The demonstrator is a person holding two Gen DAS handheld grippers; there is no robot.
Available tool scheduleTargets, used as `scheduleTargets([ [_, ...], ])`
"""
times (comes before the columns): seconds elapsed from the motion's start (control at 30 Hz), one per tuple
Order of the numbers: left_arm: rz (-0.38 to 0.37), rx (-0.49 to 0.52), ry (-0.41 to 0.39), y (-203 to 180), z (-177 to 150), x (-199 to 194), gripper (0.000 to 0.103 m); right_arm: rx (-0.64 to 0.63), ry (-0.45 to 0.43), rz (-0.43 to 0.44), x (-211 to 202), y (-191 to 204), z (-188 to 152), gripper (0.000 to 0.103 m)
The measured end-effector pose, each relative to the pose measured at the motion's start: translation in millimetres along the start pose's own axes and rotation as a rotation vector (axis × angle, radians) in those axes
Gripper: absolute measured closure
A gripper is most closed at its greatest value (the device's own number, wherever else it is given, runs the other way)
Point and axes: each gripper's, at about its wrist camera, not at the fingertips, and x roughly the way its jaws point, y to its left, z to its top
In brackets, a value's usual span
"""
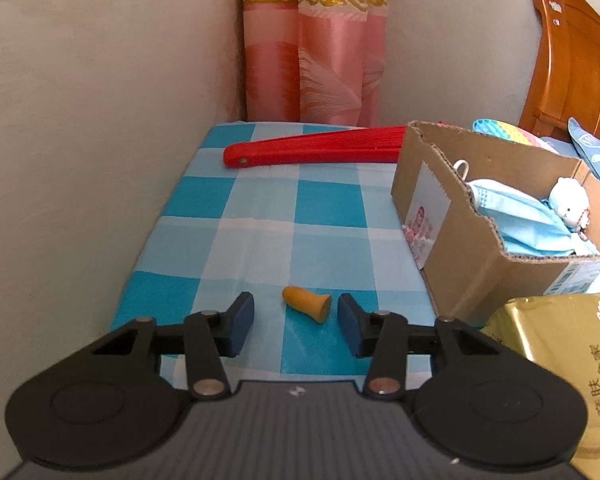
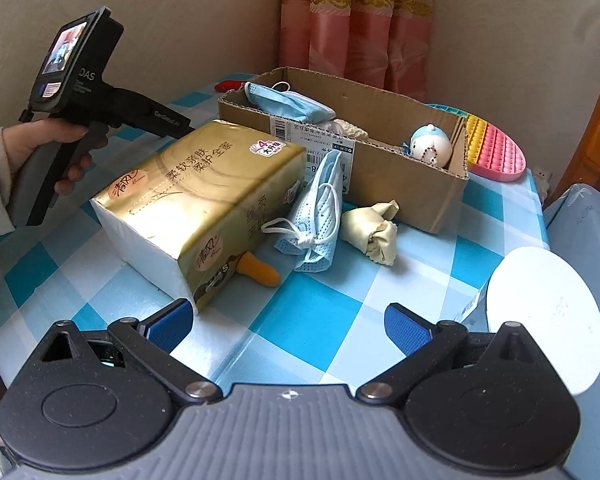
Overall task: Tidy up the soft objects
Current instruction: 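Move the left tool to the orange earplug and close the left gripper on it, then close the right gripper on the orange earplug by the tissue pack while the left holds its earplug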
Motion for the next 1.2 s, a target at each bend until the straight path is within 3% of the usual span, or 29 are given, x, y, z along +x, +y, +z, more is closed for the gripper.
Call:
scheduleTargets([
  [0.13,-0.007,0.011,-0.003,-2.0,2.3,3.6,0.064,0.002,0.003,0.009,2.0,-2.0,-0.2,0.000],
  [0.2,-0.008,0.020,-0.005,-4.1,3.9,5.4,0.074,-0.001,0.005,0.013,2.8,-1.7,-0.4,0.000],
  [0.27,-0.009,0.031,-0.007,-6.6,5.4,6.8,0.077,-0.008,0.005,0.015,3.3,-1.1,-0.3,0.000],
  [0.47,-0.017,0.031,-0.003,-11.1,6.0,6.9,0.079,-0.036,-0.001,0.017,3.7,-0.5,0.6,0.003],
  [0.83,-0.034,0.030,0.006,-13.8,3.8,0.1,0.079,-0.193,0.011,0.064,16.5,-3.1,3.5,0.051],
  [1.2,-0.039,0.035,0.013,-18.1,0.7,2.9,0.079,-0.395,0.015,0.186,31.5,1.5,20.9,0.073],
])
